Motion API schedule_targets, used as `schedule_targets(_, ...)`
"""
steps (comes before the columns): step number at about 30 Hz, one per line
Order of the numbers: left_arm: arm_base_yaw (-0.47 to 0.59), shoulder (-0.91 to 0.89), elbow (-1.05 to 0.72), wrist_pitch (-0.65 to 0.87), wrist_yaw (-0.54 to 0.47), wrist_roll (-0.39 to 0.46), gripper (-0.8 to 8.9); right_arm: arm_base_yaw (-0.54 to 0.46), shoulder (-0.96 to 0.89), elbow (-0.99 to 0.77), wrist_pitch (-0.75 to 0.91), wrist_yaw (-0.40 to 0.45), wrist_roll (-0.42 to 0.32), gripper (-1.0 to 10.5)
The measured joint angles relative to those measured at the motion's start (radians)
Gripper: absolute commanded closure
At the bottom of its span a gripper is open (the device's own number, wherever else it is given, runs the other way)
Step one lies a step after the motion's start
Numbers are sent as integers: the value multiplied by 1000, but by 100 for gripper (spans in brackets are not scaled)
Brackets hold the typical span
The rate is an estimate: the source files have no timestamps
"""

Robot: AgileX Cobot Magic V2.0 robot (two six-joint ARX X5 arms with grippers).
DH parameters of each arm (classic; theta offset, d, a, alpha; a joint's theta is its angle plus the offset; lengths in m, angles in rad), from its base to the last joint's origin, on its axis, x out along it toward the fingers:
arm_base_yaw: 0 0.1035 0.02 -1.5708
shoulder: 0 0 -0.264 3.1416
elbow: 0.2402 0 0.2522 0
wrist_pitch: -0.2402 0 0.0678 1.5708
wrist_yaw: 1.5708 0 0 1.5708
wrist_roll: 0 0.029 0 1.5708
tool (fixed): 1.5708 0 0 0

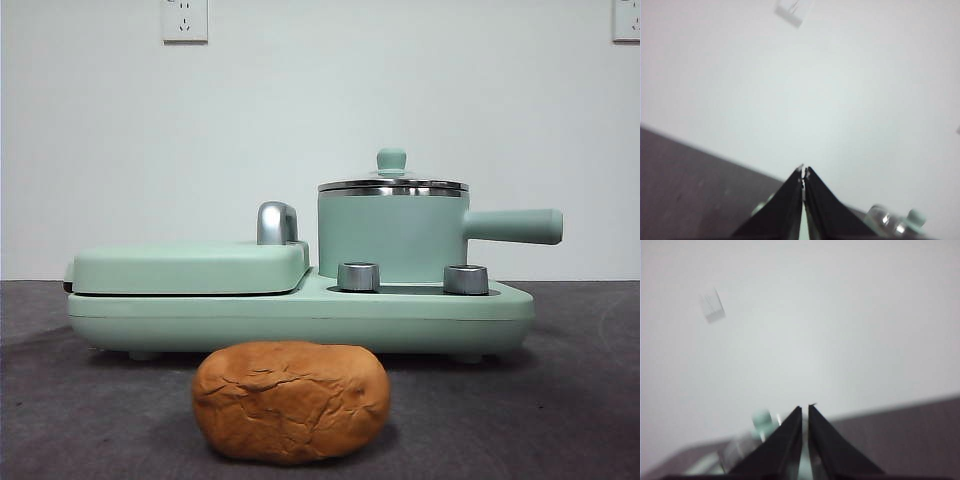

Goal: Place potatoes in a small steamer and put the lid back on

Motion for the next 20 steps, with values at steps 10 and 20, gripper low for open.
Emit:
schedule_targets(10,0,31,193,-42,2,-103,804,0,8,171,-87,1,14,931)
schedule_targets(20,0,274,570,-404,44,-28,804,0,211,504,-408,-88,14,931)
